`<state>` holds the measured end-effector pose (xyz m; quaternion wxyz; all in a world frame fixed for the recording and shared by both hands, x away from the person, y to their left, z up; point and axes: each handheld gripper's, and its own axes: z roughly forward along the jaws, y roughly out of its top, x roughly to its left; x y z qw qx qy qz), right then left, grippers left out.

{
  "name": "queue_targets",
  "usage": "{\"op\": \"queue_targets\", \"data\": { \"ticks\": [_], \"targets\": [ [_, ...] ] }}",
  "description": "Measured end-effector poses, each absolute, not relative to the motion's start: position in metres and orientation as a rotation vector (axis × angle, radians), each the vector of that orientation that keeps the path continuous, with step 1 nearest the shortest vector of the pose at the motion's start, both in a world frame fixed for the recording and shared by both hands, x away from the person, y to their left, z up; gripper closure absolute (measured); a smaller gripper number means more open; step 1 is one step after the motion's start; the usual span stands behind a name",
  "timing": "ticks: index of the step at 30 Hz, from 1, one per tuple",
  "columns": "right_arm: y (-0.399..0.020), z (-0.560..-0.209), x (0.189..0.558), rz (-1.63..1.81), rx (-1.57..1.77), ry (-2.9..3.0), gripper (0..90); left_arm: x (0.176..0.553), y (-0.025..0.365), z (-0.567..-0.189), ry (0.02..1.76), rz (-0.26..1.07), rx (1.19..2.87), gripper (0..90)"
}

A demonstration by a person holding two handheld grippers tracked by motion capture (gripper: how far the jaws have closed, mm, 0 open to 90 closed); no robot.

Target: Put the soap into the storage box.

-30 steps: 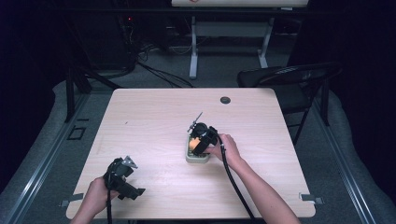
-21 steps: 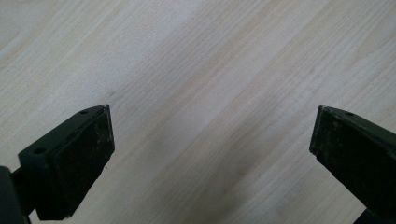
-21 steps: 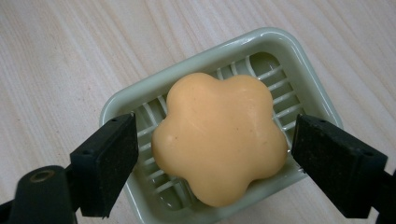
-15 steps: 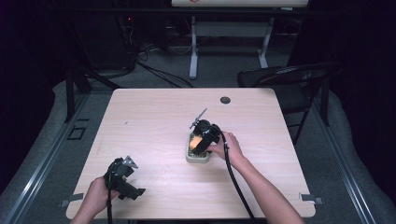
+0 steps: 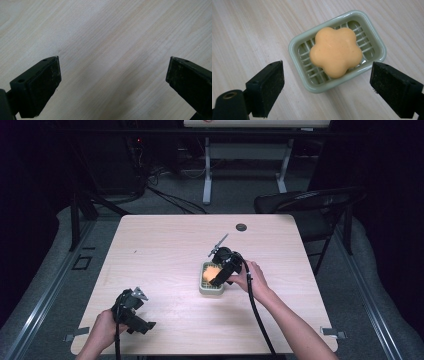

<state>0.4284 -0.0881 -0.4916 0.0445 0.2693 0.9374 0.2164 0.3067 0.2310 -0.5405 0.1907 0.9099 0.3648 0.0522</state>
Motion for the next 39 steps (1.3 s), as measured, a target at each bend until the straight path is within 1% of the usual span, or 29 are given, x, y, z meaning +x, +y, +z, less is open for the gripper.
{"op": "queue_targets", "data": {
  "ticks": [10,21,29,39],
  "targets": [
    [-0.110,-0.480,0.412,0.634,0.824,2.862,10.6,0.307,0.231,-0.540,1.024,0.147,2.558,0.1],
    [-0.146,-0.475,0.389,0.603,0.860,2.838,10.2,0.307,0.230,-0.540,1.028,0.147,2.561,0.1],
    [-0.167,-0.475,0.376,0.569,0.886,2.830,10.0,0.307,0.229,-0.540,1.025,0.149,2.561,0.1],
    [-0.191,-0.485,0.358,0.517,0.928,2.831,11.2,0.308,0.229,-0.540,1.021,0.148,2.566,0.1]
  ]
}}
